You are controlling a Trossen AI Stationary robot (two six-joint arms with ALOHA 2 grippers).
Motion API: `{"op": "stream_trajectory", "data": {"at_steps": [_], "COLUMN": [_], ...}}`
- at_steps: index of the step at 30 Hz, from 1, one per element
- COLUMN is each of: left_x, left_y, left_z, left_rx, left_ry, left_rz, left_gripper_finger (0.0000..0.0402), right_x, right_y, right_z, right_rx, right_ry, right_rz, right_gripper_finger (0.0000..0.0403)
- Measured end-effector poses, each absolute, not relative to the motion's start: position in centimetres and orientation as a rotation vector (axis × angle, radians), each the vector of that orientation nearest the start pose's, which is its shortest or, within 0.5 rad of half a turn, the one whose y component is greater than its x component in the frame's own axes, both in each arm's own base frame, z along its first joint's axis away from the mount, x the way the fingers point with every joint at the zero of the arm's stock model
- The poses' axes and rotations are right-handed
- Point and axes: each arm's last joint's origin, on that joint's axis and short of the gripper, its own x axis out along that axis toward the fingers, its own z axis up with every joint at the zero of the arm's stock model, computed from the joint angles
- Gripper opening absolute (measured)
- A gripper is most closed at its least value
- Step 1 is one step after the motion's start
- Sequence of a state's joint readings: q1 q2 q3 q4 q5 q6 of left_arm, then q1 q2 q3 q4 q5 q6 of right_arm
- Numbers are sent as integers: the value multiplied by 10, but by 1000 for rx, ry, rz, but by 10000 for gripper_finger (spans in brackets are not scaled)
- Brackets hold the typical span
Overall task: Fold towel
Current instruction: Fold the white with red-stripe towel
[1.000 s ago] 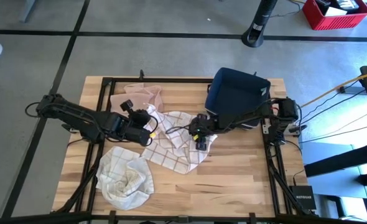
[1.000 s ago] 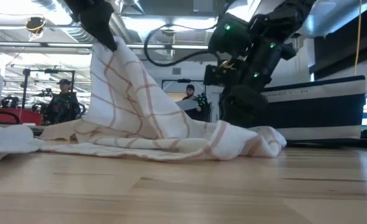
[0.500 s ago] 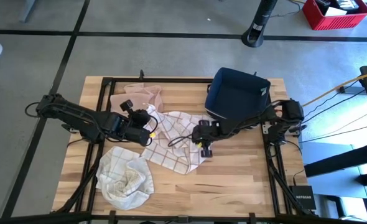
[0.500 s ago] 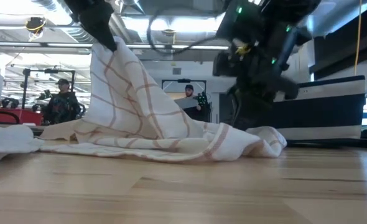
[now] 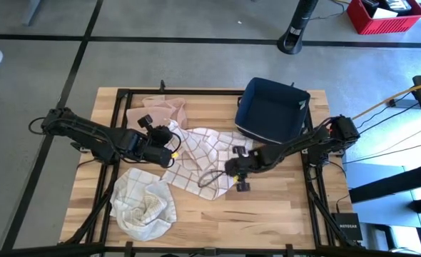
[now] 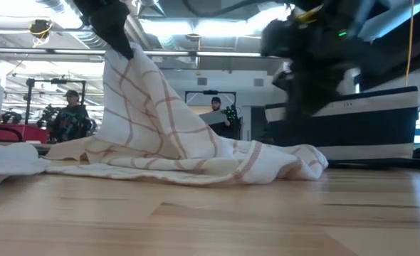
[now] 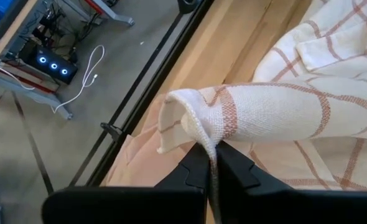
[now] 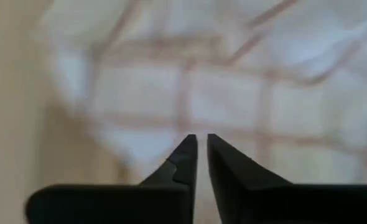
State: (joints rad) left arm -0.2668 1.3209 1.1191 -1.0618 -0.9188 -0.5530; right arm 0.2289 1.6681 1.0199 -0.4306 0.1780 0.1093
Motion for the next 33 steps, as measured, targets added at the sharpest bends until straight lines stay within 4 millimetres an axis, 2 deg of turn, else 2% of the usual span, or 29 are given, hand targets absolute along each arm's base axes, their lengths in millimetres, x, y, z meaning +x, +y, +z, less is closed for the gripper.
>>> {"op": "stream_trajectory", "data": {"at_steps": [6, 10, 14, 17, 20, 23, 27, 30, 33], "left_x": [230, 230, 231, 231, 231, 231, 231, 231, 230], "left_y": [-39, -39, -39, -39, -39, -39, -39, -39, -39], "left_z": [287, 287, 287, 287, 287, 287, 287, 287, 287], "left_rx": [243, 252, 249, 246, 243, 243, 240, 239, 243], "left_ry": [873, 877, 874, 873, 871, 871, 869, 869, 873], "left_rz": [790, 785, 786, 787, 787, 787, 789, 789, 790], "left_gripper_finger": [8, 8, 8, 8, 8, 8, 8, 8, 8], "right_x": [332, 336, 341, 342, 342, 342, 341, 339, 334], "right_y": [33, 10, -8, -12, -10, -10, -3, 11, 30], "right_z": [179, 165, 149, 141, 137, 136, 138, 142, 154], "right_rx": [-87, -78, -62, 1, 13, 7, 4, -19, -34], "right_ry": [983, 1032, 1073, 1096, 1113, 1120, 1115, 1124, 1162], "right_rz": [-105, -136, -96, -3, 29, 37, 85, 128, 151], "right_gripper_finger": [128, 176, 201, 203, 193, 164, 85, 18, 19]}}
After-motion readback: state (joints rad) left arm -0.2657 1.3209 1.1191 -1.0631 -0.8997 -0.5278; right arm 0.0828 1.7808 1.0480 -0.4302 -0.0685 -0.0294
